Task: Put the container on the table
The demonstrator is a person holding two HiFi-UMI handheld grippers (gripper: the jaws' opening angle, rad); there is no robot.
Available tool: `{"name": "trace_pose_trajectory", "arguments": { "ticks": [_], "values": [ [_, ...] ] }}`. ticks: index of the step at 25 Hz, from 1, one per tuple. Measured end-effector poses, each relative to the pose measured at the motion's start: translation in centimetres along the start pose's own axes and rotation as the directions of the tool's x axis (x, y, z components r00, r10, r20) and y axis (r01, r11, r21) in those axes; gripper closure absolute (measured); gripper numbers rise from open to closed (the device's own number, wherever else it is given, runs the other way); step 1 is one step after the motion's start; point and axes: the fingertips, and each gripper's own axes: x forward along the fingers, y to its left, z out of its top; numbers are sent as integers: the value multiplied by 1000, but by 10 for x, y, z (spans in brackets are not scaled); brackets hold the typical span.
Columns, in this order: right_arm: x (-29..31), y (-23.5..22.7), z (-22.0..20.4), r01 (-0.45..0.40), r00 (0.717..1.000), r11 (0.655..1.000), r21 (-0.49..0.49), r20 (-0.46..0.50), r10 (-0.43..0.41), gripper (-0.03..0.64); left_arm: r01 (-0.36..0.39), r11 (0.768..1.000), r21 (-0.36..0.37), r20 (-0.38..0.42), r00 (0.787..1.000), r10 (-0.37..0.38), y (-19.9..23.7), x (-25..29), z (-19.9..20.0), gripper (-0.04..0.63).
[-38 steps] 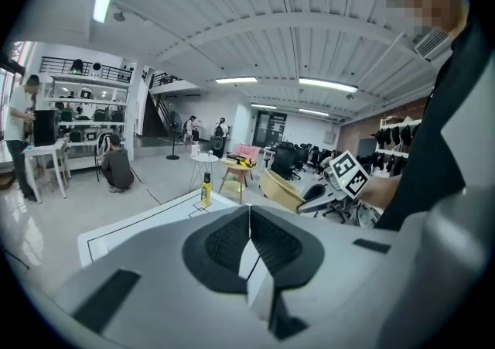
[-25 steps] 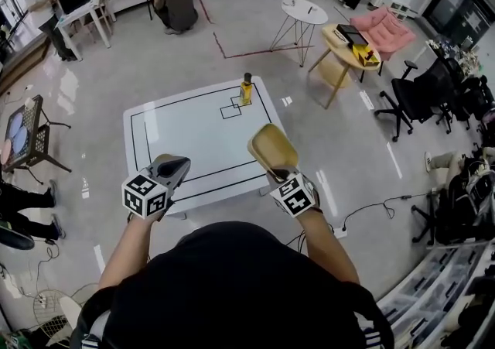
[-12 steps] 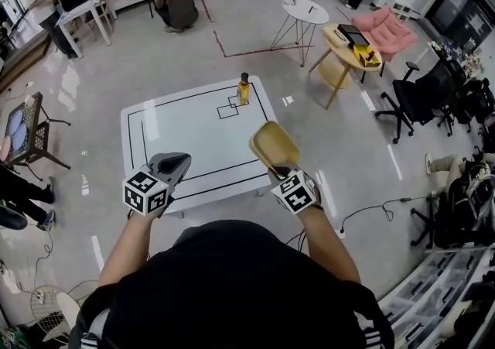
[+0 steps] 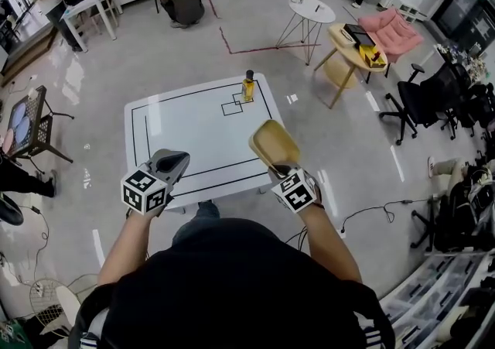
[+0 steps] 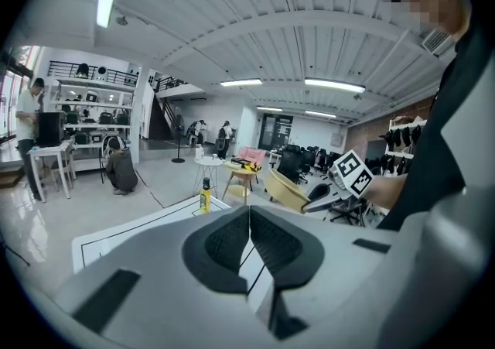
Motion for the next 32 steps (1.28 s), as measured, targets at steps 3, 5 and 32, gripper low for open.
{"name": "trace_pose_trajectory", "arguments": {
  "ticks": [3,5,32],
  "values": [
    [4,-1,5,-7,1000,1000,-3,1,7,607,-7,1000,-11,3,1000,7,8,-1,-2,588],
    [7,-1,6,-8,1000,1000,-3,-2,8,607,-7,1000,-17,6,1000,7,11,0,-3,588],
    [102,-29,39,-66,993,998,-12,-98,64,607,-44,996,-82,-3,999,44,111,24,-2,588]
  ]
}}
